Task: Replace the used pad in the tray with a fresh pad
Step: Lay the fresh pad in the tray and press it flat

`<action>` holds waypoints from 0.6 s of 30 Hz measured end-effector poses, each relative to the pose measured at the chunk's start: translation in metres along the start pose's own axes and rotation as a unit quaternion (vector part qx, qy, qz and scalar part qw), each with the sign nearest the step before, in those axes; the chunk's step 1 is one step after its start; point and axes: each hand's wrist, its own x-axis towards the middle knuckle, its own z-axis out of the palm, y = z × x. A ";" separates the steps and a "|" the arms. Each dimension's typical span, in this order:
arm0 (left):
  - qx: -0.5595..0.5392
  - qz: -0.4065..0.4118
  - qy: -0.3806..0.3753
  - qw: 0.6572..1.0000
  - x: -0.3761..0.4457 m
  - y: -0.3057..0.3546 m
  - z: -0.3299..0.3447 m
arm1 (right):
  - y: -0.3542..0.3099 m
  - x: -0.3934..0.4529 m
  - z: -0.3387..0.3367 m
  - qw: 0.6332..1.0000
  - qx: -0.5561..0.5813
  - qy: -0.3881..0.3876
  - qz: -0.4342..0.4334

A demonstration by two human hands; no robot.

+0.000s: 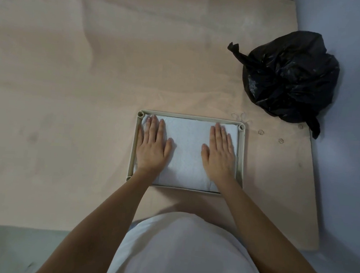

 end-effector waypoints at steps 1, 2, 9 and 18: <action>-0.001 0.000 -0.001 1.000 0.000 0.000 0.000 | 0.007 -0.001 0.000 1.000 0.008 0.002 0.007; -0.002 0.000 -0.001 1.000 0.000 0.000 0.000 | 0.013 -0.002 -0.001 1.000 0.021 0.005 0.017; -0.006 -0.007 0.008 1.000 0.000 0.001 -0.002 | 0.012 -0.002 -0.002 0.996 0.072 0.006 0.053; -0.064 -0.022 -0.040 0.997 0.001 0.001 -0.016 | 0.018 0.003 -0.013 0.991 0.108 -0.072 0.045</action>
